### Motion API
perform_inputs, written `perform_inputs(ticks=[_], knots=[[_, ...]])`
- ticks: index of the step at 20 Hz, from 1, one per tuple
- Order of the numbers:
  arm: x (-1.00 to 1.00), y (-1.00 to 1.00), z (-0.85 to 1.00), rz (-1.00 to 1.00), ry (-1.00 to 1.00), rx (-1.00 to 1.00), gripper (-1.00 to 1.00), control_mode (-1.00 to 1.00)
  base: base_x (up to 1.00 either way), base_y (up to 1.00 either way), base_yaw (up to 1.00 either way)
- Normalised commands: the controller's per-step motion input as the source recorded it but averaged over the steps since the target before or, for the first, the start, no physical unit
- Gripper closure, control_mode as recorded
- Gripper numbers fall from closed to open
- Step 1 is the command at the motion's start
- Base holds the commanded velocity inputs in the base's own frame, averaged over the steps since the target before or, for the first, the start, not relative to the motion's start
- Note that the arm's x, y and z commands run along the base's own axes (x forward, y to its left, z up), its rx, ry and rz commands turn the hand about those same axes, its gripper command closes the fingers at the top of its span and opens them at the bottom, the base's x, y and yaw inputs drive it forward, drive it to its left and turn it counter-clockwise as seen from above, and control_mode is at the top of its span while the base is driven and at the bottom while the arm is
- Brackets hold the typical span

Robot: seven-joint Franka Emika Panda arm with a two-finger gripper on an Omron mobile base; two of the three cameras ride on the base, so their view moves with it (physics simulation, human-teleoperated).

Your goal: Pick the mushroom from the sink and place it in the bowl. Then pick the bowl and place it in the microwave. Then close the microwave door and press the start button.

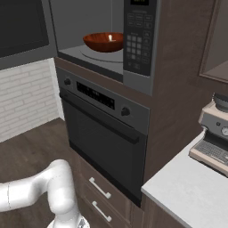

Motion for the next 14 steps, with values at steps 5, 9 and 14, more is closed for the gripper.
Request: perform_inputs(ticks=[5,9,14], knots=[[-0.19,-0.09,0.28,0.02,-0.17,-0.1,-1.0,-1.0,0.0,0.0,0.0],[0.0,0.0,0.23,0.07,0.0,-0.09,-1.0,-1.0,0.0,0.0,0.0],[0.4,0.14,-0.07,0.09,0.0,-0.09,-1.0,-1.0,0.0,0.0,0.0]])
